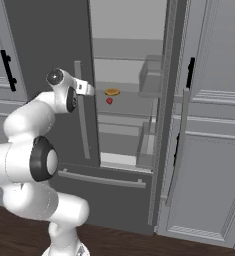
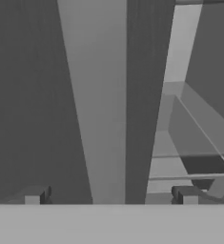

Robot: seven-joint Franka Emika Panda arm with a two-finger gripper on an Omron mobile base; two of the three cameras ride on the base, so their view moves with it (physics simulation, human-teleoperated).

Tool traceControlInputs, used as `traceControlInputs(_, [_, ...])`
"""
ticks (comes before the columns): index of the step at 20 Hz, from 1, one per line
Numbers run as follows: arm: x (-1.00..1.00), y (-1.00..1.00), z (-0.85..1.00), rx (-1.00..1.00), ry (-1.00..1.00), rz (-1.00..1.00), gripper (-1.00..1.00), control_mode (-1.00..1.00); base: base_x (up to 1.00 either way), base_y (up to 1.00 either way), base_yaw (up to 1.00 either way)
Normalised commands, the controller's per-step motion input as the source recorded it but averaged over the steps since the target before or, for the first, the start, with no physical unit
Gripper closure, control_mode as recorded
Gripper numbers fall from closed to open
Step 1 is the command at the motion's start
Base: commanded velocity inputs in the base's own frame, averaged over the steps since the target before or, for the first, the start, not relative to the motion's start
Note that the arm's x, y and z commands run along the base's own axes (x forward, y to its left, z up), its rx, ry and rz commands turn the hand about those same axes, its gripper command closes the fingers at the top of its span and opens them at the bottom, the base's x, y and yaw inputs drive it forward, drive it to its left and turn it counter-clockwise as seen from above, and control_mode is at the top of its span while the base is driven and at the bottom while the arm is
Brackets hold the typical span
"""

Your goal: Take the strawberry from the fridge and place it on top of the pancake, located on the dining counter.

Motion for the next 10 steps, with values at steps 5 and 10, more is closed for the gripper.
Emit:
traceControlInputs(5, [0.34, 0.00, -0.12, -0.06, -0.13, 0.00, -1.00, -1.00, 0.00, 0.00, 0.00])
traceControlInputs(10, [0.37, 0.00, -0.01, -0.02, 0.00, 0.00, -1.00, -1.00, 0.00, 0.00, 0.00])
